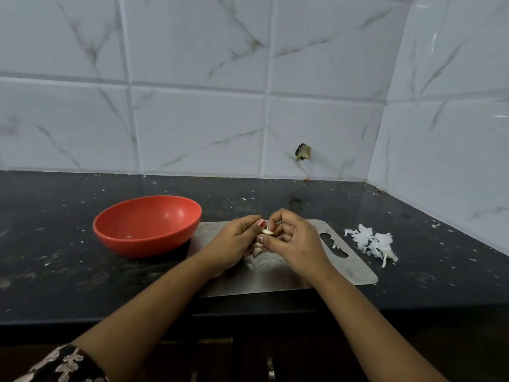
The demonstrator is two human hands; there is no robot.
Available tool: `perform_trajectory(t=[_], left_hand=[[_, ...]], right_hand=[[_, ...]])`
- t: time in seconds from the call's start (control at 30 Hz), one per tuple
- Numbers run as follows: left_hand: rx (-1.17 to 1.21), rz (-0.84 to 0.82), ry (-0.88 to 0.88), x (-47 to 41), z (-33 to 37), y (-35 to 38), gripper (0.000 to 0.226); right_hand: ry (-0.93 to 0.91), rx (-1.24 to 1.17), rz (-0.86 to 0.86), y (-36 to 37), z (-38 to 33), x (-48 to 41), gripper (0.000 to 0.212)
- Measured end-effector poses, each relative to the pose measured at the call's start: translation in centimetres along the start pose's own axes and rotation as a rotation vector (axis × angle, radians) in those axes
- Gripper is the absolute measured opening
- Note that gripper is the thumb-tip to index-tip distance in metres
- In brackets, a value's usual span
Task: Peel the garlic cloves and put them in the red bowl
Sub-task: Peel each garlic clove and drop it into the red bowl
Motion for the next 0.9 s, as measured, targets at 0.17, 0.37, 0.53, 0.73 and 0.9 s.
perform_trajectory(t=[0.17,0.37,0.53,0.73,0.9], left_hand=[[-0.015,0.067,0.020,0.0,0.0,-0.4,0.022],[-0.132,0.207,0.089,-0.1,0.1,-1.1,0.006],[-0.252,0.310,0.122,0.1,0.6,-1.5,0.006],[-0.420,0.422,0.185,0.4,1.4,-3.2,0.008],[-0.534,0.450,0.162,0.9,2.2,-3.8,0.015]], right_hand=[[-0.003,-0.026,0.041,-0.2,0.0,-0.1,0.015],[0.022,-0.053,0.114,-0.5,0.8,-0.6,0.011],[0.044,-0.037,0.203,-1.0,1.2,-0.8,0.013],[0.013,0.263,0.238,-1.2,1.7,-1.2,0.021],[-0.027,0.367,0.140,-0.7,1.9,-1.2,0.018]])
Point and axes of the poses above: each hand's wrist, its own x-axis away from the middle knuckle, its own y-axis out of the palm, z = x × y, the point moved 3 cm from there along -x, towards the middle knuckle, and after that the axes turned 4 degrees about z, right-handed, at the moved point
